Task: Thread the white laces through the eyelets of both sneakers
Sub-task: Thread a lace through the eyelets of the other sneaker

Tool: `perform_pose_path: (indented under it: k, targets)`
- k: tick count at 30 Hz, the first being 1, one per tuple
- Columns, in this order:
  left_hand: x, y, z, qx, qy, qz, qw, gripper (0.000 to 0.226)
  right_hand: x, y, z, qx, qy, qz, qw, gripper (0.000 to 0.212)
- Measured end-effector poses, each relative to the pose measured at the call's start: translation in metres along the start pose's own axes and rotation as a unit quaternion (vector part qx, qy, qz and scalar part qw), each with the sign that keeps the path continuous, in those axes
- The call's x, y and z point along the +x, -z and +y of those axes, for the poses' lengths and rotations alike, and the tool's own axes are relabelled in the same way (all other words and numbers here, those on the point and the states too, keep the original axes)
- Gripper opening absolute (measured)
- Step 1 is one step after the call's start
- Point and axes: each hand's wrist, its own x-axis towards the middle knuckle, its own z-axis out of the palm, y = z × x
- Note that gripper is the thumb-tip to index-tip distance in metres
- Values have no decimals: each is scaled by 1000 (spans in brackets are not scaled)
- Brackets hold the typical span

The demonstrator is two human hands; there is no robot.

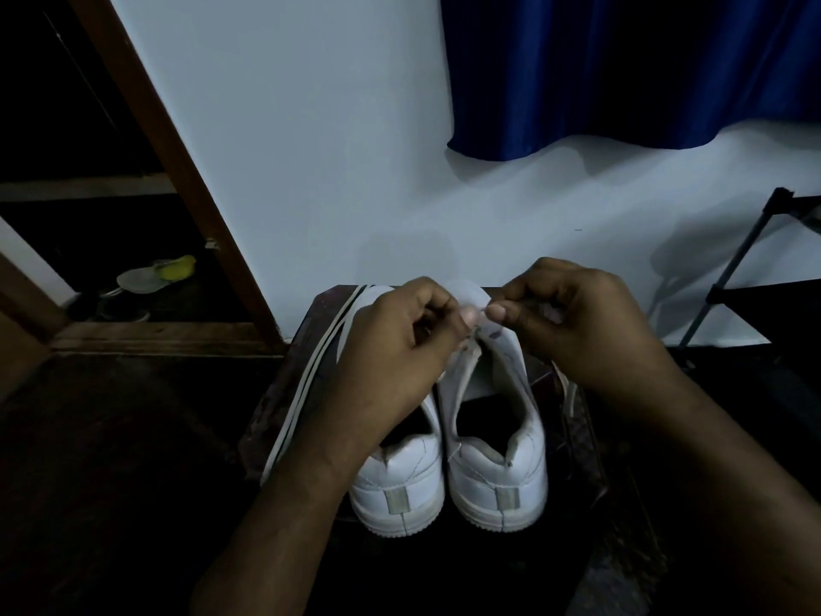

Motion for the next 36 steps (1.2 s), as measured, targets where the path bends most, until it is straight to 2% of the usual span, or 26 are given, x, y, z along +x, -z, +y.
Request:
perform_pose_path:
  k: [3,6,8,11,15,17,20,24,27,29,32,36]
  targets:
    - [-4,-2,-4,115,21,-28,993,21,-4,3,3,-1,-32,-39,999,7]
    - [-6,-6,-4,157,17,-28,987,11,-4,0,6,-29,-29,-66,997,7]
    - [-5,-4,-4,151,25,-14,988,9,-4,-3,6,-46,-28,-63,997,4]
    - [-3,1,-9,123,83,-18,989,11,-4,-6,6,-44,-38,-68,996,3]
    - [1,3,-15,99,124,-45,986,15,-5,-12,3,-72,-31,-79,994,24]
    - [2,3,-16,88,132,-57,986,15,-6,-16,1,-104,-20,-79,991,28]
    - [3,3,-17,81,131,-76,985,15,-6,-19,-3,-142,-7,-83,986,31]
    - [5,5,-20,60,137,-94,984,18,-4,-20,-5,-133,1,-97,986,33]
    - [4,6,-23,86,114,-96,985,33,-5,-21,-7,-153,2,-100,983,21]
    - [4,6,-26,99,93,-102,985,33,-6,-23,-7,-141,-9,-92,986,18]
    - [4,4,-30,110,69,-96,987,18,-5,-24,-4,-98,-41,-71,992,34]
    - [2,4,-25,122,59,-61,989,21,-5,-21,1,-55,-87,-52,993,49]
